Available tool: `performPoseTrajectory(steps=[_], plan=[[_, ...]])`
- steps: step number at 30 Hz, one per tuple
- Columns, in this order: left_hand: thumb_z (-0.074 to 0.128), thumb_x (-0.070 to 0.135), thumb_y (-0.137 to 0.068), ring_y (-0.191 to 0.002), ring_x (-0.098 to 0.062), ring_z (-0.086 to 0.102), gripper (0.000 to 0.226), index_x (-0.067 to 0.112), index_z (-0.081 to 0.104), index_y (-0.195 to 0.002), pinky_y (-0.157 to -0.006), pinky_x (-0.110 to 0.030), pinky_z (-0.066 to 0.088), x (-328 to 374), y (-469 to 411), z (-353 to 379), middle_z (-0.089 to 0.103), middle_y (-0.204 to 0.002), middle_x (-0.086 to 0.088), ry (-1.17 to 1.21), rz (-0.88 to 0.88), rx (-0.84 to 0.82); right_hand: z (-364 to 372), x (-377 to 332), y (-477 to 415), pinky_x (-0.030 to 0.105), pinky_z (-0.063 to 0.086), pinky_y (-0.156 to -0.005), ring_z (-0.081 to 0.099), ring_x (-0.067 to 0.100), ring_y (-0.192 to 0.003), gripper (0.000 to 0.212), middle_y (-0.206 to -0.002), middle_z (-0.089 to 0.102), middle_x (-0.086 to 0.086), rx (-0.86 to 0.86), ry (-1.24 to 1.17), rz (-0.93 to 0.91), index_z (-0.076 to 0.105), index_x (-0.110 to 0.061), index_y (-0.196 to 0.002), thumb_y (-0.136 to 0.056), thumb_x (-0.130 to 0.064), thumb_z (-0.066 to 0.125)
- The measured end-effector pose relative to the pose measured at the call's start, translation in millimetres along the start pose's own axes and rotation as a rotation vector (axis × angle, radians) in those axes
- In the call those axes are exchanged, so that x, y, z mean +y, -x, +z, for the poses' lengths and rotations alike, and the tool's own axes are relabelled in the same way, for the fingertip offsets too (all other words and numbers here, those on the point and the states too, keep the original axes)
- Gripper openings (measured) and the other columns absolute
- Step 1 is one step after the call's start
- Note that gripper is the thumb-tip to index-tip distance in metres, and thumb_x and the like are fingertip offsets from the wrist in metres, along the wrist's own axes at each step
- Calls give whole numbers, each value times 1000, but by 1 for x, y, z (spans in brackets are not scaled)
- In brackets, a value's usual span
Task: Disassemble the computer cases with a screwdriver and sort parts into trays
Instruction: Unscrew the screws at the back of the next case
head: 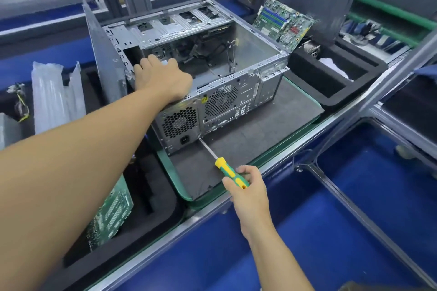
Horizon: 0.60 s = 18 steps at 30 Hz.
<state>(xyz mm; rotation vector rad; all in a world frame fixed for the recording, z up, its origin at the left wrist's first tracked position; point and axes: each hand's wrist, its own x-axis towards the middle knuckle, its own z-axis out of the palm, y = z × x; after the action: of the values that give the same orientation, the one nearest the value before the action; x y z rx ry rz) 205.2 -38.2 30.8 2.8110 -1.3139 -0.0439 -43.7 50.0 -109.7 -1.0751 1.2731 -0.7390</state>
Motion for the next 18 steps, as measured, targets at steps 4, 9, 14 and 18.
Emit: performPoseTrajectory(steps=[4,9,14,18], plan=[[35,36,-82,-118,-39,39,47,21,53,-124,-99,-48,29,0,0,0,44,-128,-21,-13,-4,7,2,-6,2,40,58,-63,55,12,-50,34,-87,60,1,-60,-34,157,53,-25,-104,-87,-48,72],[35,36,-81,-117,-39,40,48,22,53,-123,-98,-47,30,0,-1,1,44,-127,-21,-7,-2,15,2,-14,-5,25,38,-39,46,15,-42,40,-71,63,11,-133,35,285,53,-17,-106,-101,-54,39],[36,35,-82,-116,-38,40,48,22,53,-125,-98,-47,31,0,0,1,45,-127,-21,-2,1,32,0,0,0,29,44,-59,49,11,-64,19,-89,61,-3,5,39,-20,58,-39,-91,-87,-29,74],[36,34,-83,-117,-38,40,48,21,52,-126,-100,-47,30,0,2,0,44,-128,-21,4,0,34,-2,-2,0,32,53,-66,57,6,-61,25,-98,59,-1,-7,-54,-6,58,-35,-102,-86,-34,77]])
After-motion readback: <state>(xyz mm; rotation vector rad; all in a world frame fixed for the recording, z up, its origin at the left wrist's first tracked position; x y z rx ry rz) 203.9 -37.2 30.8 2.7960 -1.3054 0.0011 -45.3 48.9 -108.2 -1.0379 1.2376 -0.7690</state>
